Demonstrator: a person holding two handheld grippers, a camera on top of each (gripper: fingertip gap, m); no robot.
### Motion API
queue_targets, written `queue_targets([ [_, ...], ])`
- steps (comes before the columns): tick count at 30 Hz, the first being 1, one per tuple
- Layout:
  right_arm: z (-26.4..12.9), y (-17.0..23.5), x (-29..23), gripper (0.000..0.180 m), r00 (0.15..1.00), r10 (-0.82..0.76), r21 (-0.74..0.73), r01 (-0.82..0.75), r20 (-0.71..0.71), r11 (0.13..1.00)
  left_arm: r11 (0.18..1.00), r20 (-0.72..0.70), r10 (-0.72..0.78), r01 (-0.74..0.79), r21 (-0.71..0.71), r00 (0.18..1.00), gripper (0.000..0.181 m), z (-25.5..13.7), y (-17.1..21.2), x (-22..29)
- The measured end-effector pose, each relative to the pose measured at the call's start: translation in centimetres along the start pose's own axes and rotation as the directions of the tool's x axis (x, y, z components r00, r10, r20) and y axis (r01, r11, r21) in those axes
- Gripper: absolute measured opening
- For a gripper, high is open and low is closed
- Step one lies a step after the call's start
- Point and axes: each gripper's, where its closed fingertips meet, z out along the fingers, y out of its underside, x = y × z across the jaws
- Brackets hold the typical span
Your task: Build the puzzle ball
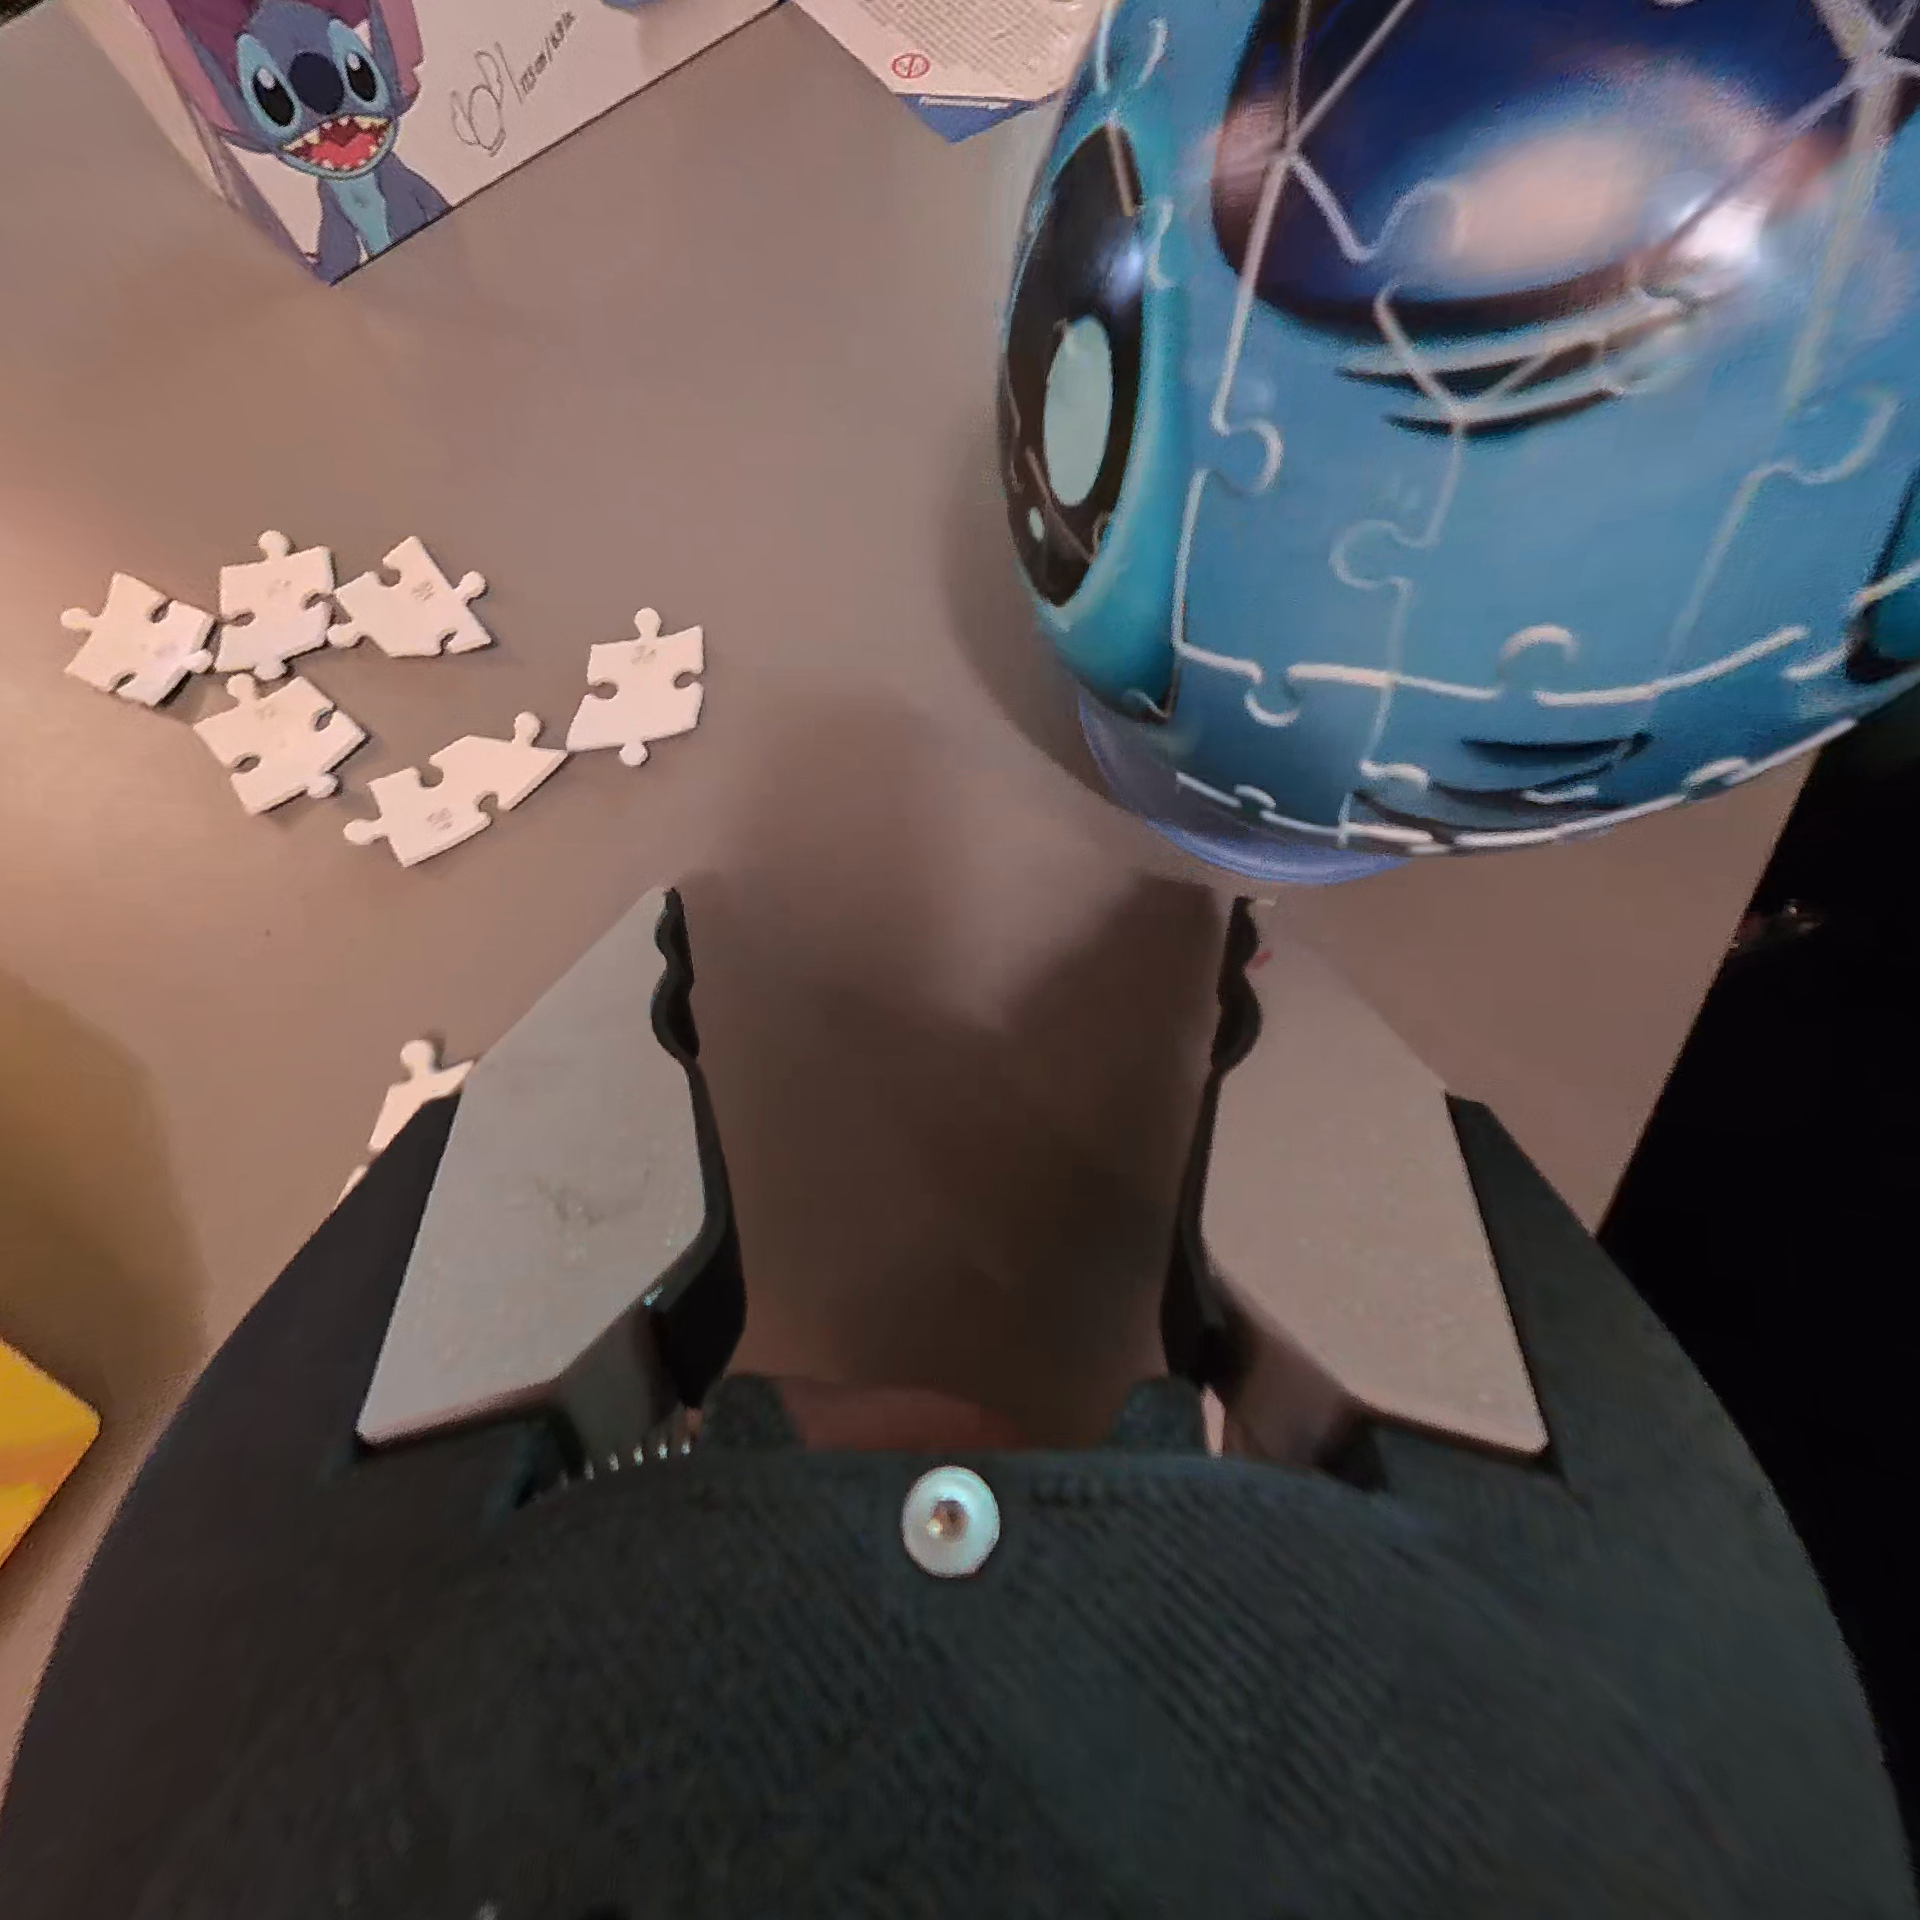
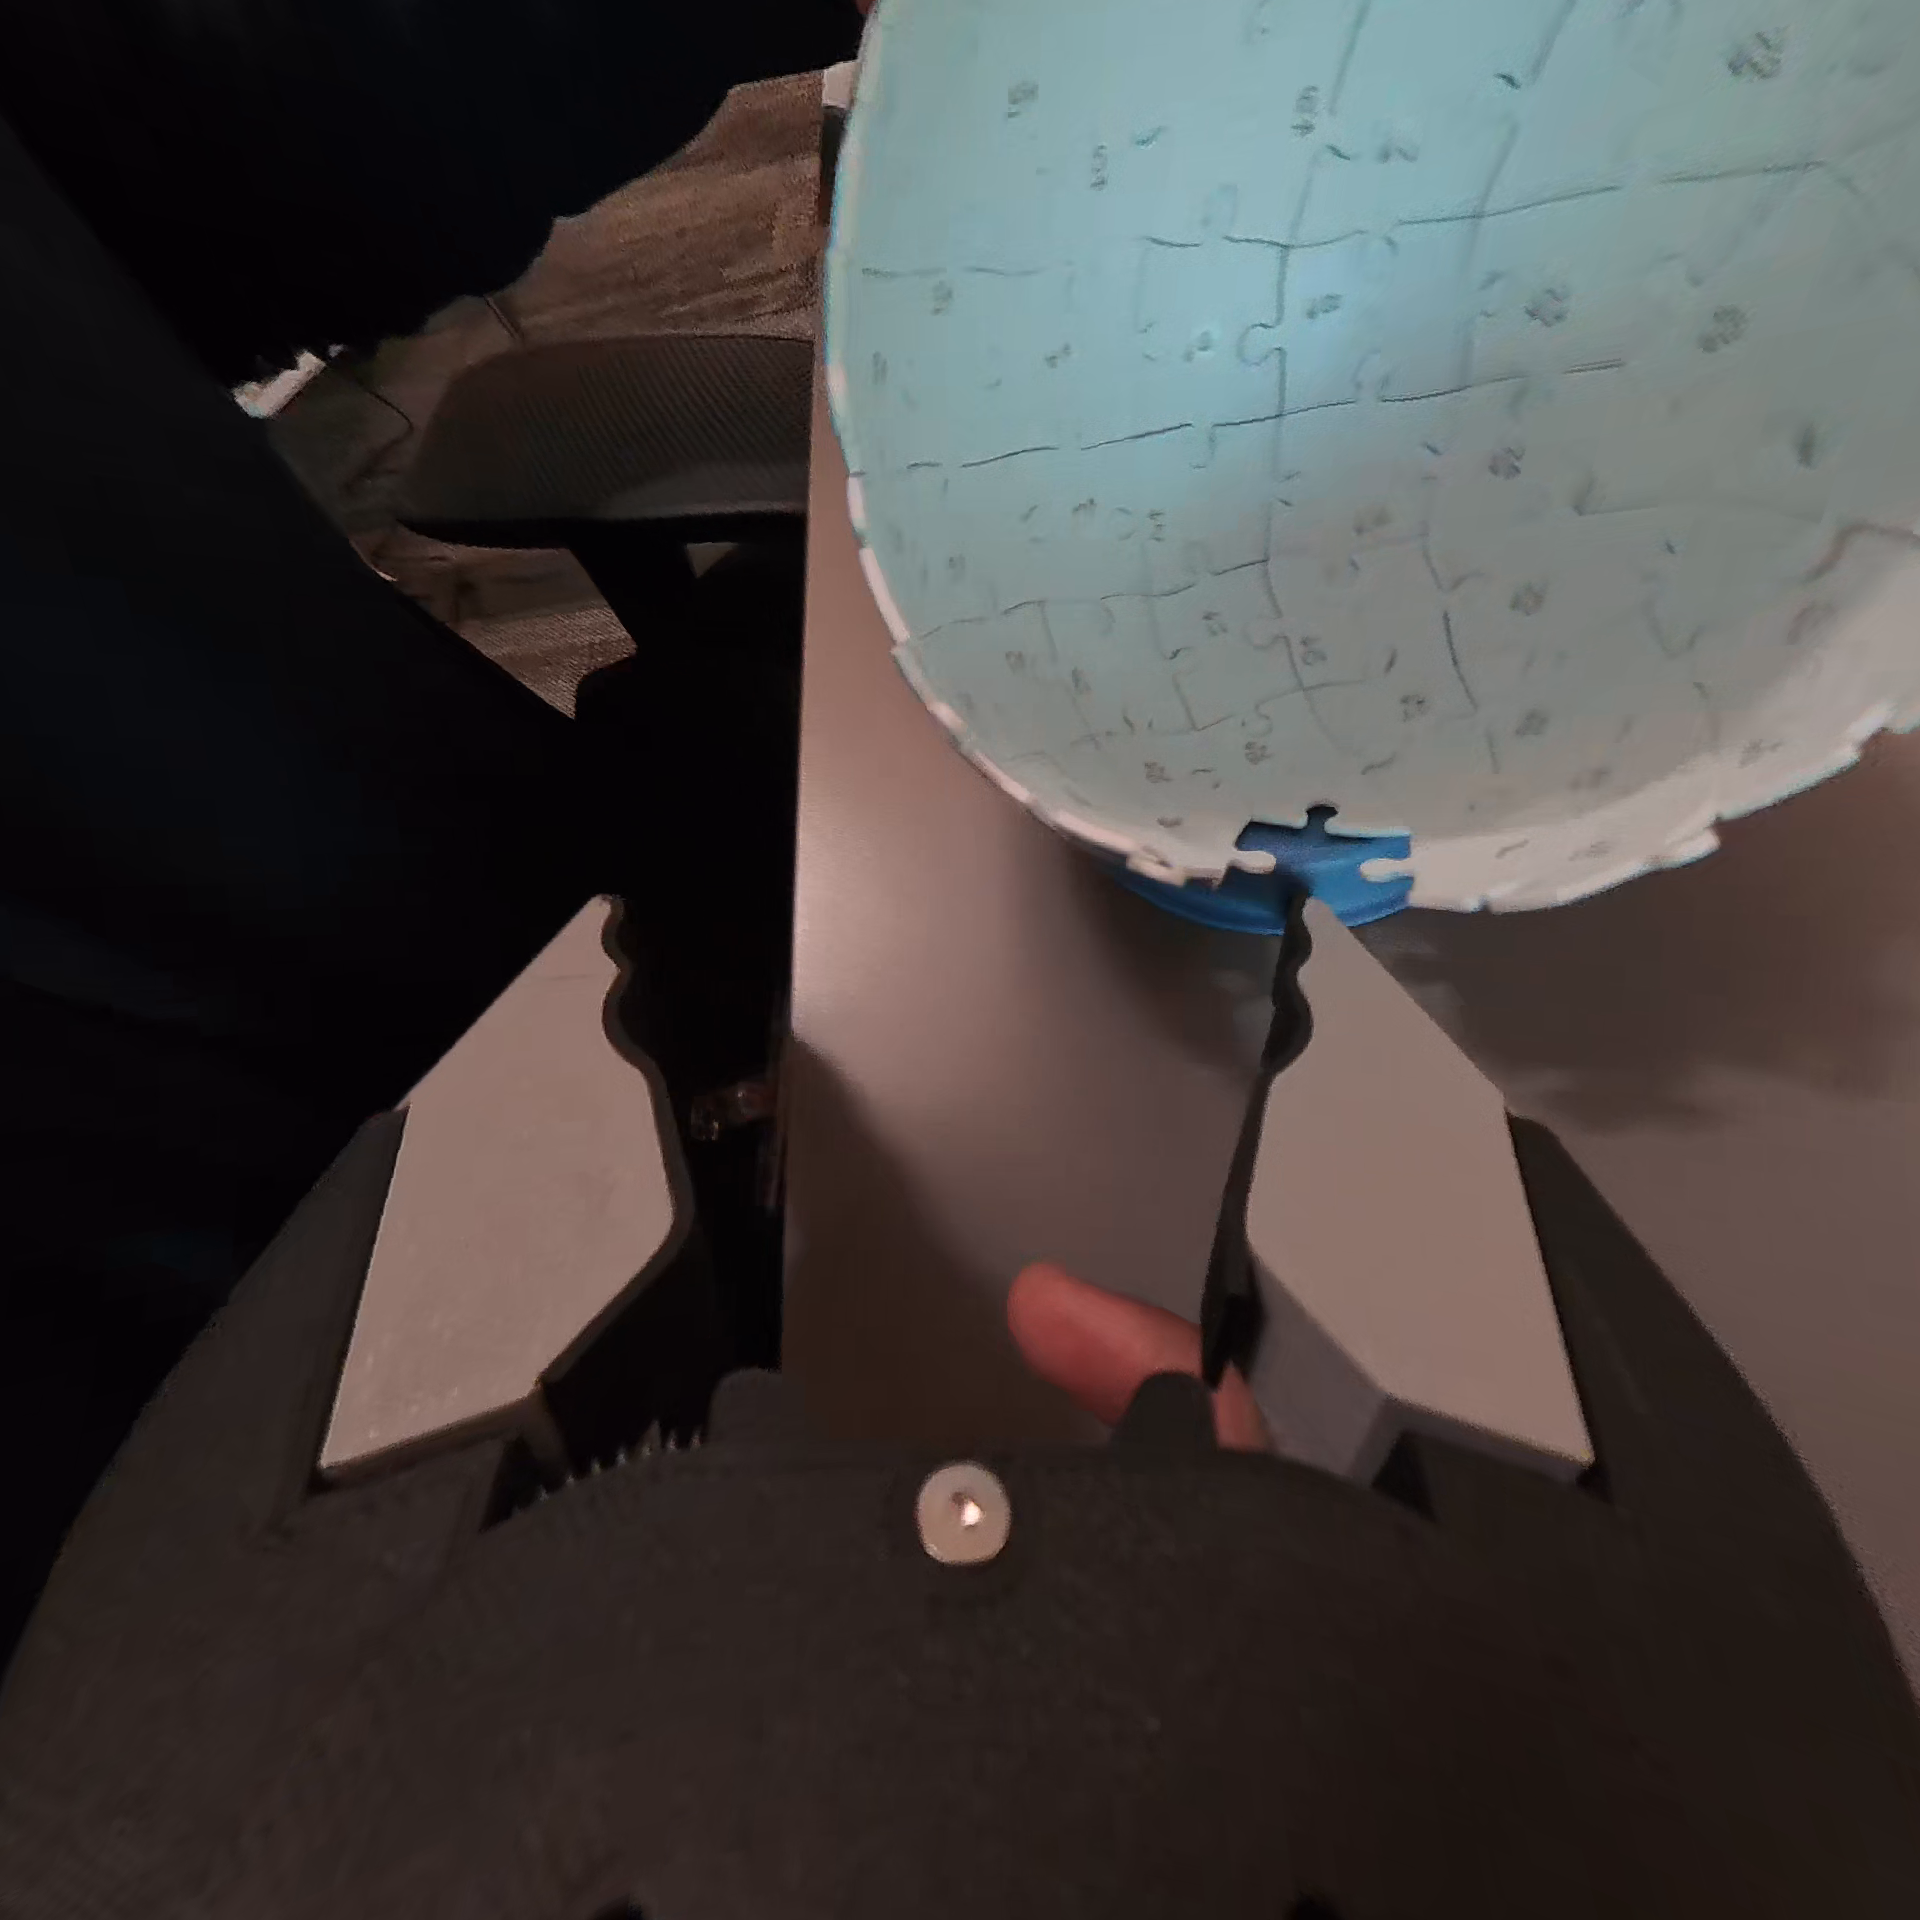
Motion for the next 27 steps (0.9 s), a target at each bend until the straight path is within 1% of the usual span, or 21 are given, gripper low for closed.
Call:
queue_targets([
  [5,-0.5,0.6,-1.1,0.116,1.000,-0.009,-0.021,0.009,0.009,1.000,0.999,-0.046,0.000,0.002,0.042,0.999,0.102,-1.6,0.4,0.6],
  [7,-1.9,1.3,-0.3,0.116,0.997,-0.060,-0.045,0.058,-0.039,0.997,0.998,-0.076,-0.019,0.024,0.065,0.997,0.104,-2.0,0.2,1.5],
  [9,-3.9,1.6,0.7,0.116,0.993,-0.103,-0.050,0.101,-0.054,0.994,0.997,-0.081,-0.036,0.041,0.070,0.996,0.106,-2.2,0.0,2.6],
  [11,-6.2,1.1,2.3,0.113,0.989,-0.137,-0.006,0.137,-0.058,0.991,0.995,-0.055,-0.060,0.064,0.076,0.997,0.109,-2.1,-0.3,3.4],
  [14,-8.9,-1.0,7.1,0.113,0.978,-0.161,0.127,0.177,-0.131,0.976,0.974,-0.082,-0.174,0.184,0.131,0.981,0.109,-1.8,-1.3,5.5],
  [15,-9.6,-1.8,8.7,0.110,0.974,-0.171,0.169,0.196,-0.151,0.966,0.966,-0.090,-0.207,0.217,0.138,0.974,0.109,-1.7,-1.3,6.3],
  [16,-9.9,-2.5,10.2,0.101,0.971,-0.176,0.206,0.209,-0.164,0.956,0.964,-0.076,-0.217,0.226,0.138,0.973,0.109,-1.6,-1.2,6.7],
  [18,-9.5,-3.6,11.9,0.084,0.978,-0.176,0.250,0.200,-0.116,0.947,0.969,0.034,-0.207,0.200,0.148,0.978,0.108,-1.3,-1.1,6.3],
  [19,-8.8,-4.0,12.3,0.080,0.981,-0.182,0.261,0.195,-0.072,0.945,0.971,0.080,-0.193,0.179,0.156,0.978,0.108,-1.1,-1.4,6.1],
  [20,-8.0,-4.4,12.6,0.080,0.982,-0.188,0.265,0.190,-0.034,0.945,0.972,0.109,-0.188,0.170,0.160,0.976,0.108,-0.8,-1.7,6.1],
  [24,-4.5,-5.6,12.6,0.074,0.967,-0.222,0.251,0.185,0.128,0.950,0.973,0.107,-0.194,0.178,0.146,0.975,0.109,0.4,-1.9,6.5],
  [27,-3.4,-6.1,12.3,0.070,0.943,-0.247,0.244,0.191,0.225,0.951,0.973,0.101,-0.195,0.179,0.147,0.976,0.107,0.2,-1.8,6.5],
])
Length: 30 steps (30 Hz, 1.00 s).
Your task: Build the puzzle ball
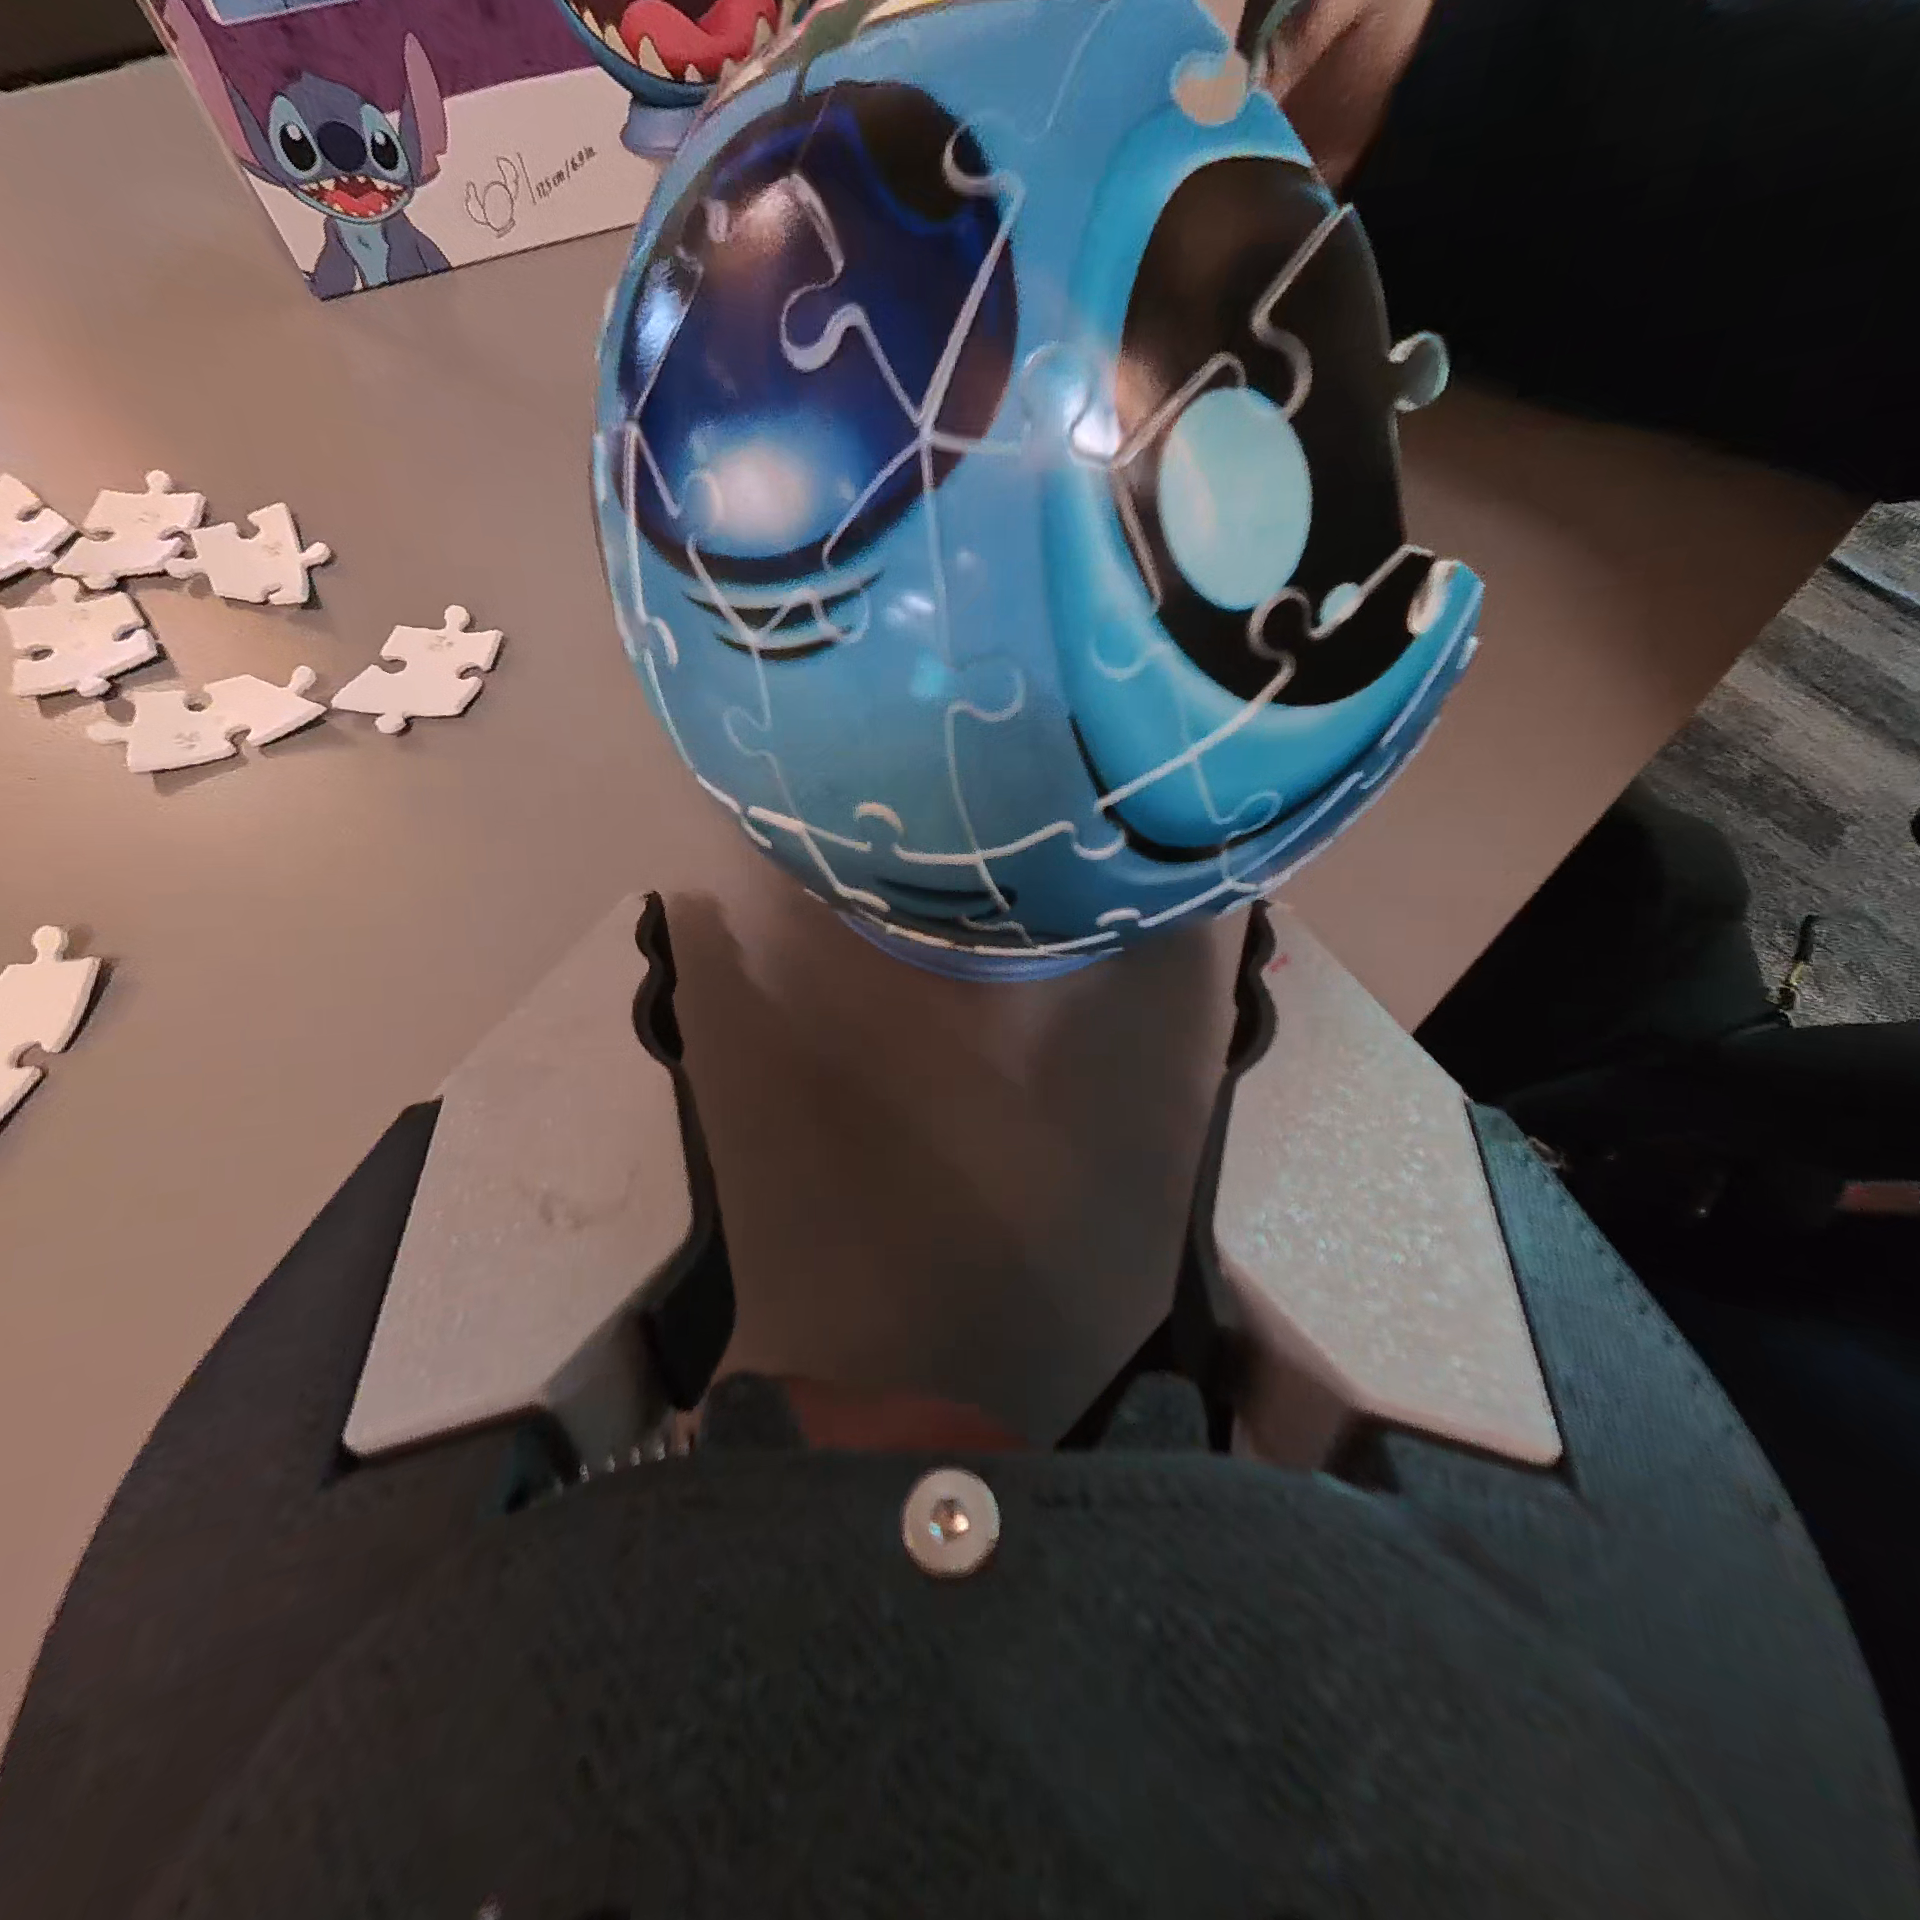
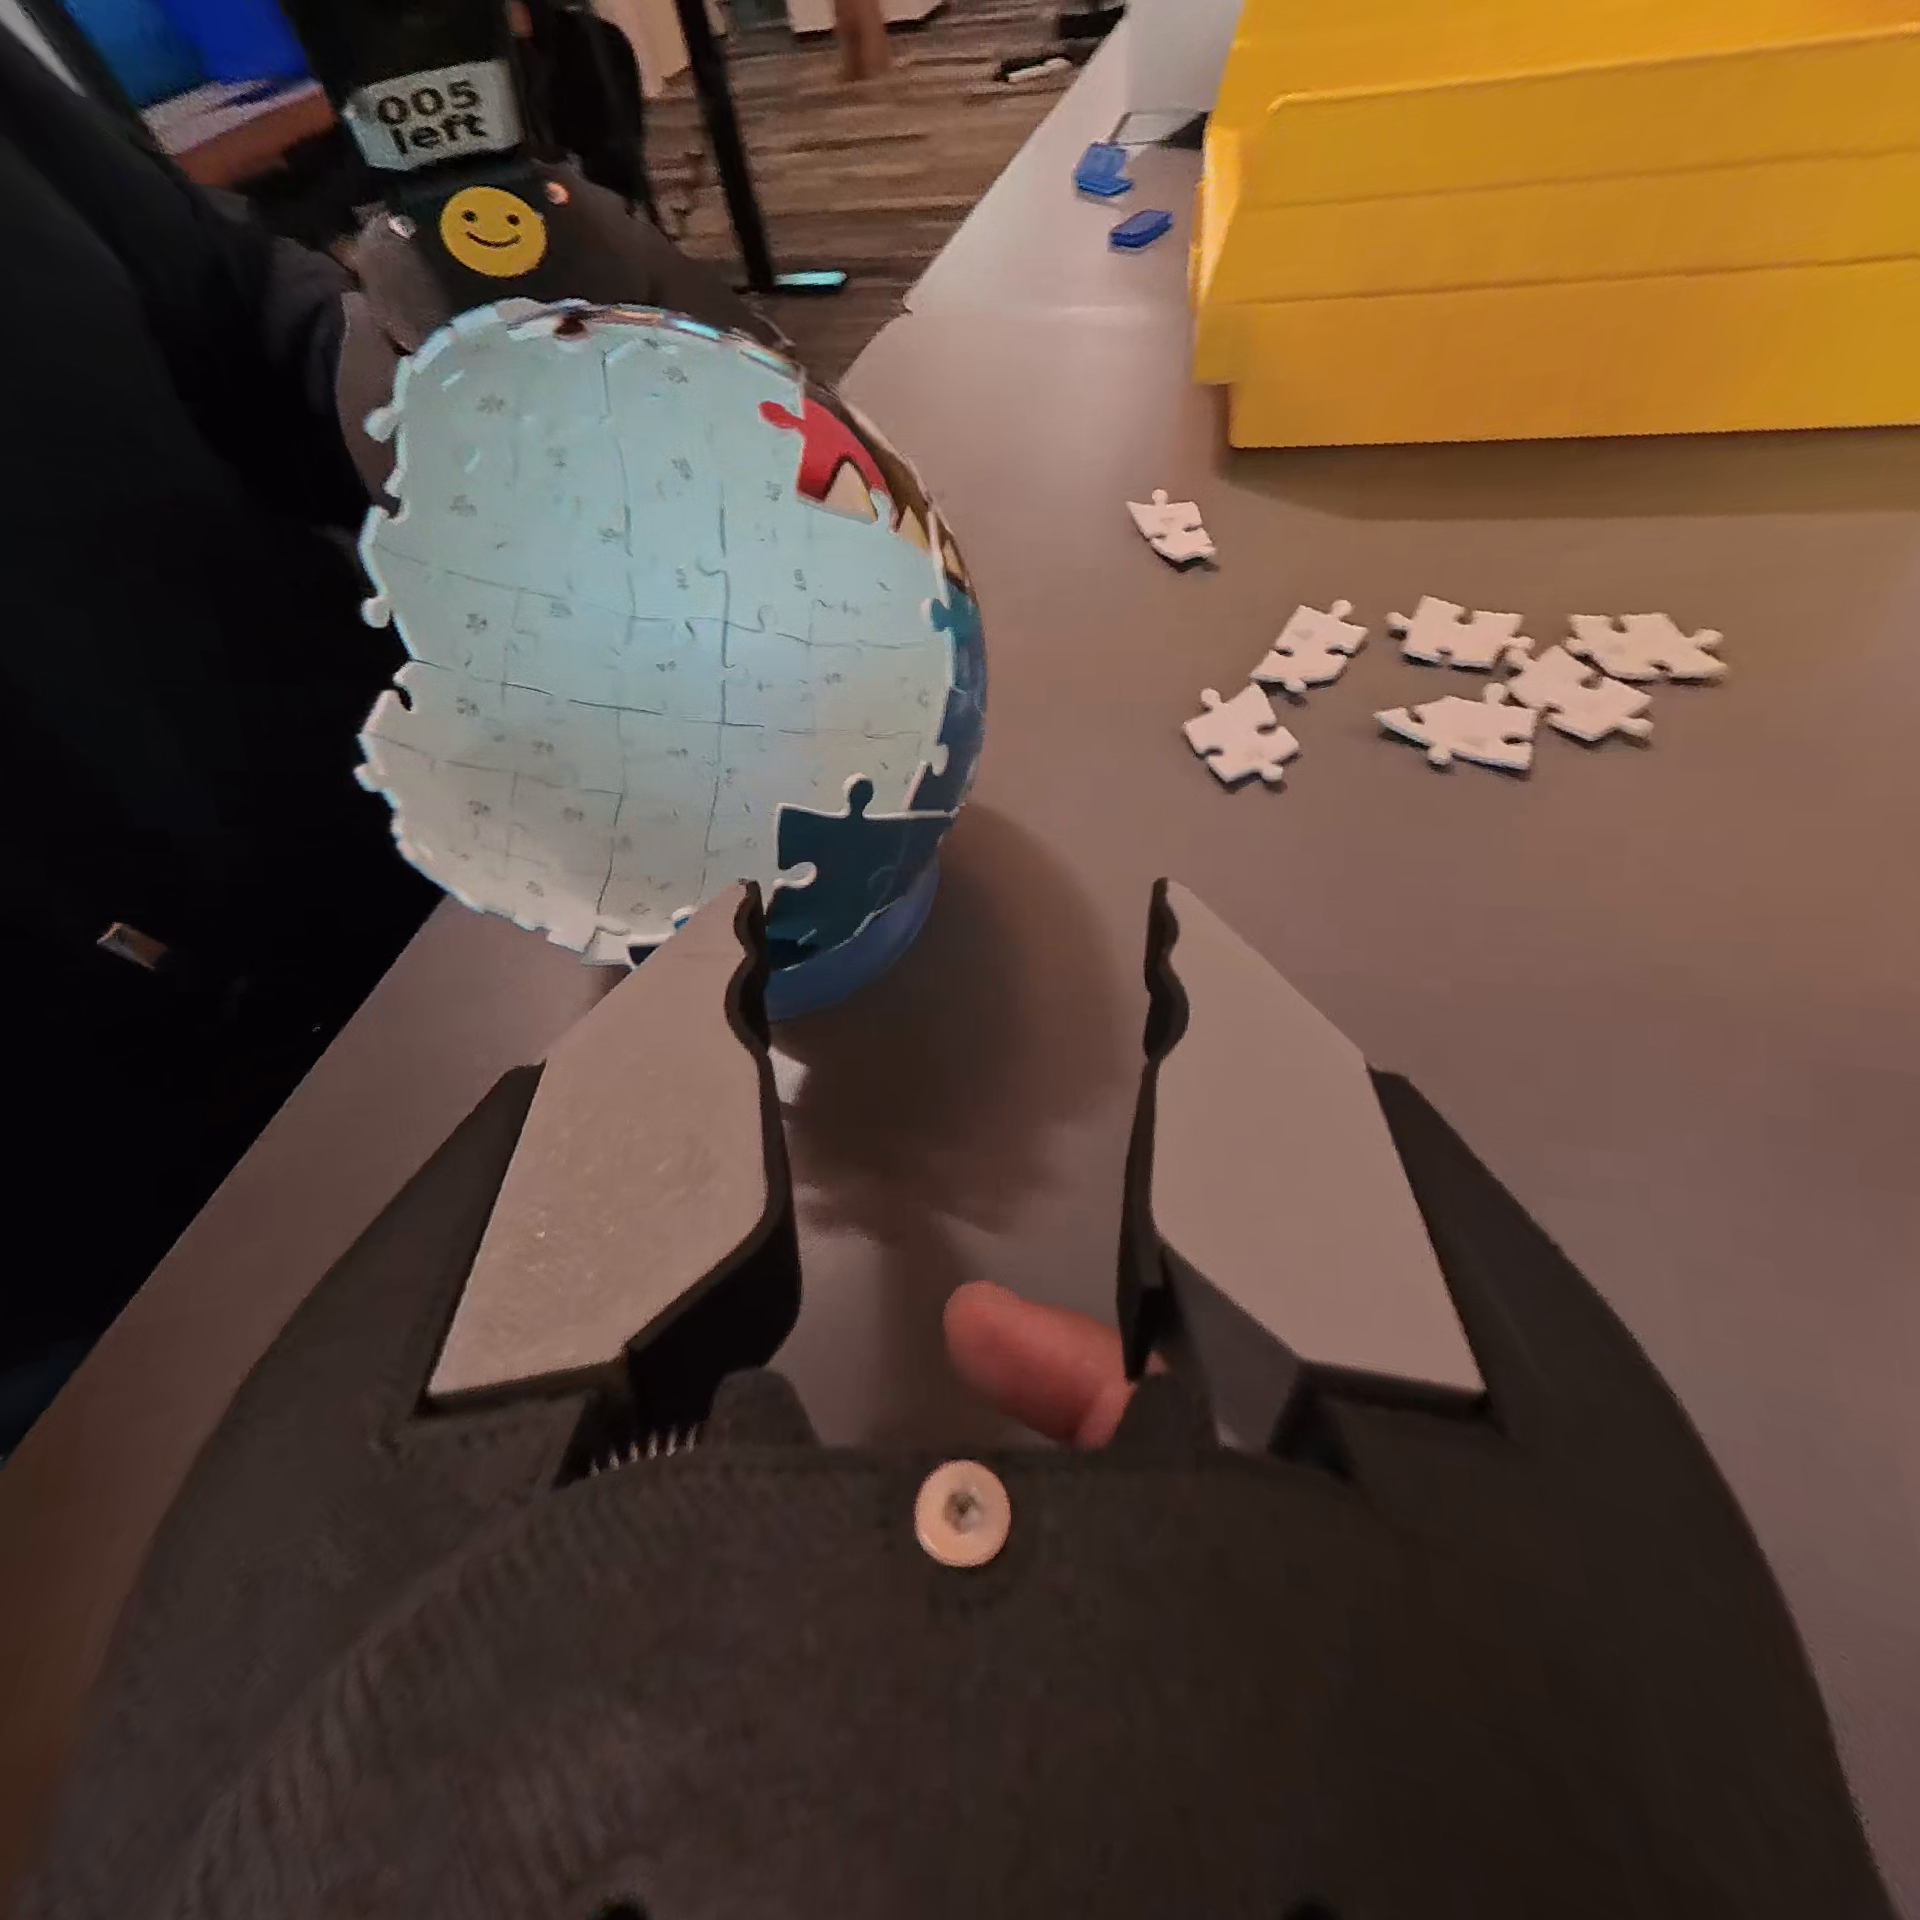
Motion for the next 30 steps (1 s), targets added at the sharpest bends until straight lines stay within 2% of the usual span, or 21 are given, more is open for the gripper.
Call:
queue_targets([
  [3,-0.1,-0.6,-0.7,0.057,0.994,0.021,0.036,-0.024,0.105,0.999,1.000,-0.011,0.006,-0.005,0.024,1.000,0.099,-0.4,-0.2,-0.1],
  [12,-0.2,-0.7,-4.0,0.064,0.960,0.058,0.042,-0.072,0.272,0.996,0.997,-0.054,0.014,-0.009,0.077,0.998,0.099,-1.4,-1.0,-1.4],
  [15,-0.1,-0.4,-4.7,0.072,0.962,0.064,0.027,-0.074,0.264,0.997,0.995,-0.060,0.004,0.002,0.099,0.998,0.104,-2.1,-1.3,-2.3],
  [19,-0.4,0.6,-5.7,0.069,0.965,0.055,-0.016,-0.052,0.255,0.999,0.994,-0.063,0.020,-0.013,0.105,0.998,0.093,-3.1,-0.9,-3.4],
  [23,-0.5,1.2,-4.6,0.070,0.982,0.046,-0.042,-0.039,0.184,0.998,0.996,-0.103,0.036,-0.027,0.084,0.994,0.093,-4.0,-0.4,-3.0],
  [26,-0.6,1.4,-3.3,0.072,0.991,0.030,-0.048,-0.024,0.127,0.999,0.992,-0.126,0.114,-0.107,0.059,0.986,0.096,-4.1,-0.2,-1.4],
  [30,0.0,1.3,-1.9,0.072,0.994,-0.059,-0.063,0.065,0.090,0.996,0.980,-0.068,0.201,-0.201,0.005,0.977,0.105,-3.1,-0.5,-0.9],
])
